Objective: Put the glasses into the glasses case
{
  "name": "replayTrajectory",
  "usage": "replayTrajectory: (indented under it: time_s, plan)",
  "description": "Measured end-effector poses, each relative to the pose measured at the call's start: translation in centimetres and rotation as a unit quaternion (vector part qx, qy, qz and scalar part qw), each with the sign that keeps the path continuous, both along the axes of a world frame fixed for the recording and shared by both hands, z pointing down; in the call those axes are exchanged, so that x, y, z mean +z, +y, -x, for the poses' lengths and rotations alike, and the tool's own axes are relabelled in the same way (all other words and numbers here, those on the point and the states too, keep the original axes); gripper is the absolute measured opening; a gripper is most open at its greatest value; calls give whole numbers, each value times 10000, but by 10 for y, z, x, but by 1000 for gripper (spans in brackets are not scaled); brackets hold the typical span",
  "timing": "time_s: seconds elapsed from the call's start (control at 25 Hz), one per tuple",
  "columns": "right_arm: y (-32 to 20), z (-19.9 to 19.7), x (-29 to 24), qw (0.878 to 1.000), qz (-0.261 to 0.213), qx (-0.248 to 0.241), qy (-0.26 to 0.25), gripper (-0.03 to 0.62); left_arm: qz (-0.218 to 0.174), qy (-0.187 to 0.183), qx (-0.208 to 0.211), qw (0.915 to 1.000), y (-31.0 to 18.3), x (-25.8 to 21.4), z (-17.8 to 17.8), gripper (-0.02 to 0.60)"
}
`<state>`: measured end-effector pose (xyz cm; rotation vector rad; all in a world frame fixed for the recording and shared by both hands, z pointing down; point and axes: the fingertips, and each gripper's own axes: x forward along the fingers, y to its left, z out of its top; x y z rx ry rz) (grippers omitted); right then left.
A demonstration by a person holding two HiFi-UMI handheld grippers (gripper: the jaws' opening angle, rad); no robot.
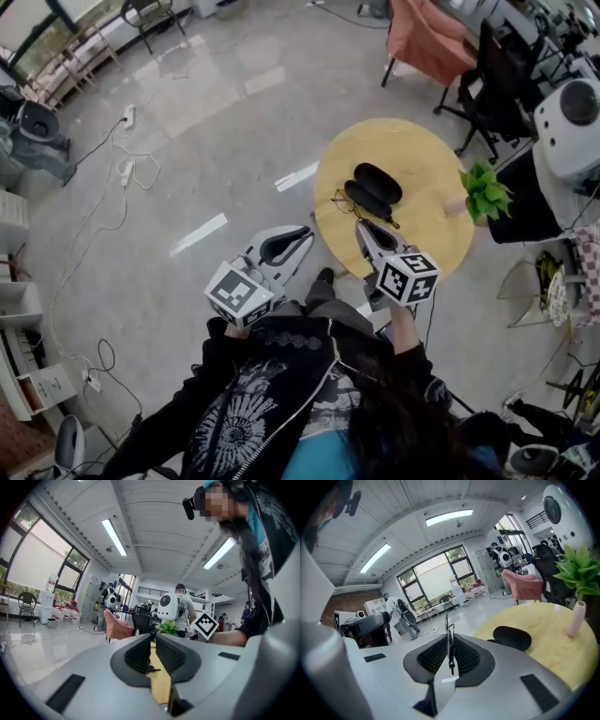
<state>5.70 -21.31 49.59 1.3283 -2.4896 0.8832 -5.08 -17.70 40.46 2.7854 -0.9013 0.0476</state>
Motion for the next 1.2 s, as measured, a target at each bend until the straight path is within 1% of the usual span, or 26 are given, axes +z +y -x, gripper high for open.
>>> replayTrajectory:
  time_s: [0.16,0.28,0.48,0.6,0.68,0.8,0.88,1.04,1.2]
  plan:
    - [-33,-39,23,9996,221,132,97,60,1,-36,235,9997,-20,0,-31,38]
    - [-54,-61,44,9987,414,261,127,60,59,-82,375,9992,-32,3,-46,38]
    - [-85,-85,80,9969,734,80,285,60,172,-174,450,9987,-51,8,-63,38]
    - [-102,-99,99,9953,938,21,239,60,391,-293,378,9981,-63,17,-71,38]
    - [-111,-108,114,9937,1092,2,234,60,415,-264,402,9980,-69,20,-77,38]
    - [-124,-115,134,9909,1327,-57,214,60,375,-248,405,9982,-77,22,-81,38]
    - [-132,-116,145,9893,1442,-109,202,60,430,-272,343,9981,-84,26,-78,38]
    - [-142,-113,156,9869,1594,-199,120,60,525,-308,227,9979,-93,31,-76,38]
    - [-148,-114,165,9845,1732,-227,159,60,602,-351,189,9974,-100,35,-75,38]
